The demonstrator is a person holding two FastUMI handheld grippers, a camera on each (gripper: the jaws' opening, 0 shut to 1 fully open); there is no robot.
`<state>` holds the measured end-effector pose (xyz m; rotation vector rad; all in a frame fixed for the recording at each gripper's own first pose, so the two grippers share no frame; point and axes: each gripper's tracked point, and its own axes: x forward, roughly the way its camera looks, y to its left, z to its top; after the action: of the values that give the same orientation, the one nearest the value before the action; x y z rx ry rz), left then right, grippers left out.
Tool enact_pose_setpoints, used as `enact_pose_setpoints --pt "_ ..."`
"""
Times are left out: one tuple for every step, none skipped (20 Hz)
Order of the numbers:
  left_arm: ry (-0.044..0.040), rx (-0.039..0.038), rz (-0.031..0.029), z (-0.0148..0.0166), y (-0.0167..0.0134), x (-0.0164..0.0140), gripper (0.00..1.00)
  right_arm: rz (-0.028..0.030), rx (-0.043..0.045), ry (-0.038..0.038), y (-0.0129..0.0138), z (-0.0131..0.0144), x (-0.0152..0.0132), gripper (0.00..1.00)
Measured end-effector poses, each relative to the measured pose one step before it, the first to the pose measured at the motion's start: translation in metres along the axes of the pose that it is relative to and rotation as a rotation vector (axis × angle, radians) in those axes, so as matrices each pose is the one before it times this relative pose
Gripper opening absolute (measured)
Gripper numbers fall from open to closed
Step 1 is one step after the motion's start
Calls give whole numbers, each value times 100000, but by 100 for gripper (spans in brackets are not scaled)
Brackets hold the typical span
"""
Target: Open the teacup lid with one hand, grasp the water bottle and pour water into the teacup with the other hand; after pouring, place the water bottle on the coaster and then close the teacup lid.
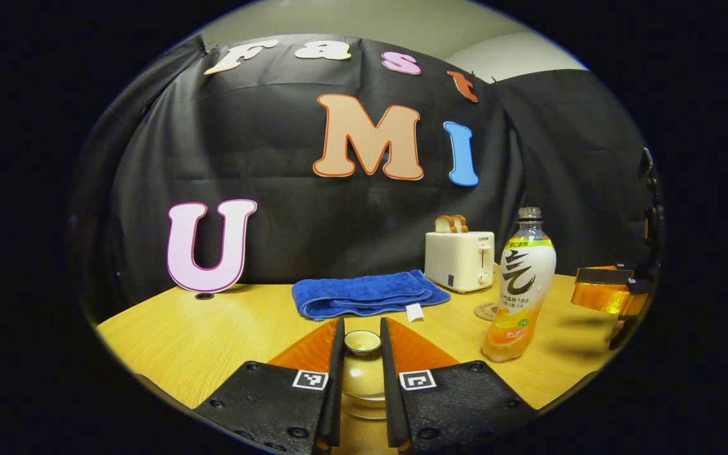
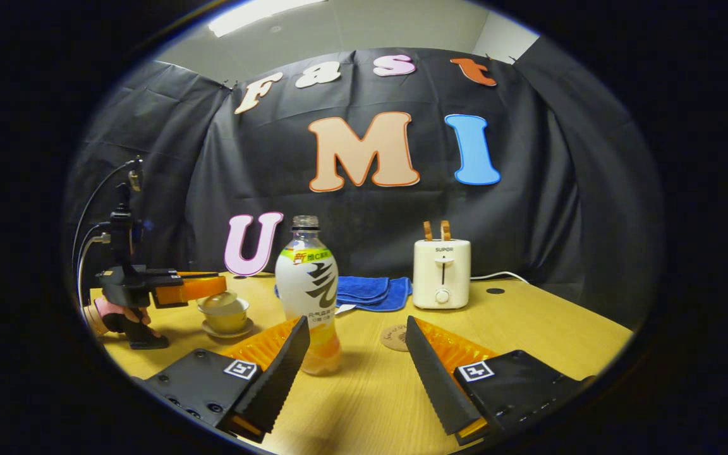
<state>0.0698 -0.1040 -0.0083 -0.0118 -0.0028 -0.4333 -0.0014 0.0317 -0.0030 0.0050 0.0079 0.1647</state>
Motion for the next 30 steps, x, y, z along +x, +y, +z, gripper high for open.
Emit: enact_pose_setpoints --pt "-82 -10 2077 -92 500 -360 26 2883 150 105 493 2 179 94" --pt "-86 125 1919 10 591 -328 26 2946 88 186 486 -71 167 95" --pt "-211 145 2434 96 702 -472 26 2728 106 157 496 -12 224 97" --pt "53 -94 2500 -74 735 -475 26 1919 91 130 357 -46 251 98" --pt "-253 -12 1895 55 669 -472 26 716 63 194 198 -26 306 98" --pt "-214 -32 1699 23 626 -560 26 249 32 46 113 -37 292 98" --pt "55 69 1794 -18 855 -627 26 132 -63 239 185 -115 488 98" --pt "-59 49 1997 -24 973 -542 26 318 26 192 319 20 446 92" --pt "-116 90 1827 32 804 -381 26 49 -42 467 161 -65 320 98" --pt "332 70 1840 -90 805 -357 26 168 -12 675 151 -208 390 98" --pt "-267 -26 1232 64 648 -369 26 436 106 883 194 -161 402 98" --pt "-115 69 1068 44 592 -266 26 238 4 1204 199 -168 483 98" --pt "41 -30 708 -89 417 -149 26 373 -119 1551 103 -255 472 92" --pt "-137 11 331 -4 280 -185 26 338 -49 1662 241 -257 273 98" --pt "108 76 377 7 380 -183 26 -62 28 2346 90 -324 525 98" --pt "-11 58 889 -11 552 -160 26 -296 -292 3417 173 -500 644 98" --pt "-99 -147 806 6 477 -87 26 -122 -498 2896 117 -326 871 98" --pt "392 33 -253 -108 107 -131 26 -346 -64 1472 21 -153 260 98" --pt "-173 -61 -76 62 24 -14 26 -417 -67 1342 53 -167 303 98" --pt "141 79 62 -30 63 49 26 -563 -38 1057 -11 -97 394 98" --pt "73 36 -11 -113 33 37 26 -976 47 863 -134 -149 205 99" --pt "-95 -29 -22 75 14 -7 26 -1685 203 675 -262 -46 320 98" --pt "88 39 -52 -35 -23 -4 26 -1063 182 959 -58 -189 333 98" --pt "86 39 -40 1 4 -28 26 -641 86 840 -63 -42 294 98" --pt "-88 -62 -223 24 -5 -15 26 -819 -270 961 19 -96 177 98" --pt "66 24 -59 3 -10 5 26 -748 -104 1013 -85 -92 305 93" --pt "92 23 -21 -81 -6 4 26 19 158 1071 -56 -207 11 94" --pt "-79 -36 -32 41 -23 -59 26 -140 49 830 45 -81 71 86" --pt "-9 -6 -98 -72 23 34 26 -597 -103 20 134 -124 -14 82" --pt "77 27 -207 12 -64 -69 26 -287 -484 15 111 -37 -69 78"
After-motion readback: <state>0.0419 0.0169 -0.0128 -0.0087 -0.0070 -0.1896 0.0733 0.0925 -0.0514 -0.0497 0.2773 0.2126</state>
